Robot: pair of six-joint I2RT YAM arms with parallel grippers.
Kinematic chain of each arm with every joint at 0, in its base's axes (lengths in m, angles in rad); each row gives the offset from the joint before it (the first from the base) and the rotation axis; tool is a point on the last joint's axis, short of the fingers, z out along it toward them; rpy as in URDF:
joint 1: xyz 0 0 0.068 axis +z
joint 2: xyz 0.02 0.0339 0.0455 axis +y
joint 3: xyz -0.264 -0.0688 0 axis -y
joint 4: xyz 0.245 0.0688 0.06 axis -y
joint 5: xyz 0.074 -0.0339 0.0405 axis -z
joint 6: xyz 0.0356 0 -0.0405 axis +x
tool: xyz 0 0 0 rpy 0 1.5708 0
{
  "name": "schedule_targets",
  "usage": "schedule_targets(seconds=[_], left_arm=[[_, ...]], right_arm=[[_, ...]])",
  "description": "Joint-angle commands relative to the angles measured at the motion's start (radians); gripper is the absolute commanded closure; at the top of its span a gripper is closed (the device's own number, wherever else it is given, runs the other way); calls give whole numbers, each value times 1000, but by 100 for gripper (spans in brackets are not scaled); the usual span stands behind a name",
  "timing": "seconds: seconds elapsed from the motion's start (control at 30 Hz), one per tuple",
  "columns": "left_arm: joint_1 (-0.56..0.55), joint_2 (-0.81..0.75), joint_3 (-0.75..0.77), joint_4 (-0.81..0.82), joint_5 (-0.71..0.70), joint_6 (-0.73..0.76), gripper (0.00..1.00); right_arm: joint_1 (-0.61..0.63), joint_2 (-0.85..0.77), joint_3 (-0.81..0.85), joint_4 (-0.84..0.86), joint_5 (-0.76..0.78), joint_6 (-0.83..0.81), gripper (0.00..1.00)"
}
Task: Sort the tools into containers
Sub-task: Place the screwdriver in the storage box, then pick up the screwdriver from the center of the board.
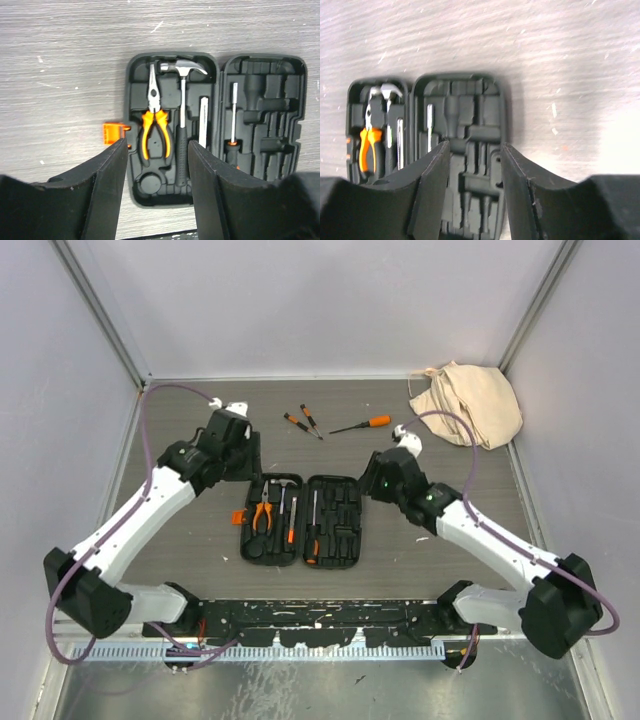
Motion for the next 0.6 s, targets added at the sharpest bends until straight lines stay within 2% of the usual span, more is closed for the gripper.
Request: schedule_targets(seconds=[0.0,0.23,0.47,0.57], left_arm=[[5,-115,-35,-58,-104,72,47],[5,-209,-125,-95,-163,84,47],[5,-259,-209,-93,-179,87,47],[5,-254,-202,-120,-208,91,48]], right_arm=[[-107,91,156,-54,-88,-150,48],[-230,360,395,-79,-191,-231,47],[-289,605,631,-100,58,-62,46],[-302,700,734,-90,89,-90,46]])
